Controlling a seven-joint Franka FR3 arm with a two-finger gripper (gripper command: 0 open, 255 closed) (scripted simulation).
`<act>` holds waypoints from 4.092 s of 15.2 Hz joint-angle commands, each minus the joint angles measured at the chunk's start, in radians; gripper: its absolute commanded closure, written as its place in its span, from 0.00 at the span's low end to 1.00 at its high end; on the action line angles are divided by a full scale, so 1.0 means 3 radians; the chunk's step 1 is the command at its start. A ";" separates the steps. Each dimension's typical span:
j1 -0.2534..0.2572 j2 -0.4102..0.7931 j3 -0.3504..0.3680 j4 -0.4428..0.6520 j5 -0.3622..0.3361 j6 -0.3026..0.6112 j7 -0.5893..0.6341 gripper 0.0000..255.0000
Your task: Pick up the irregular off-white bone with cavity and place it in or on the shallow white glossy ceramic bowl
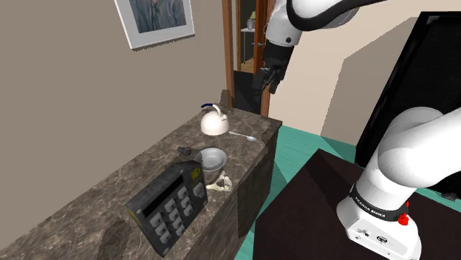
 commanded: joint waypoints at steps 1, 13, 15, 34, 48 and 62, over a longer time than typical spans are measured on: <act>0.0009 0.0154 0.0065 -0.0091 0.0030 0.0240 0.0040 0.00; 0.0035 0.1453 0.0529 -0.0320 0.0093 0.1704 0.0425 0.00; 0.0015 0.1734 0.0604 -0.0289 0.0033 0.1940 0.0529 0.00; 0.0556 0.4022 0.0126 0.0538 -0.1346 0.3245 0.1903 0.00; 0.0614 0.4158 0.0064 0.0598 -0.1375 0.3324 0.1929 1.00; 0.1346 0.4425 -0.0448 0.0325 -0.0776 0.4157 0.3074 0.00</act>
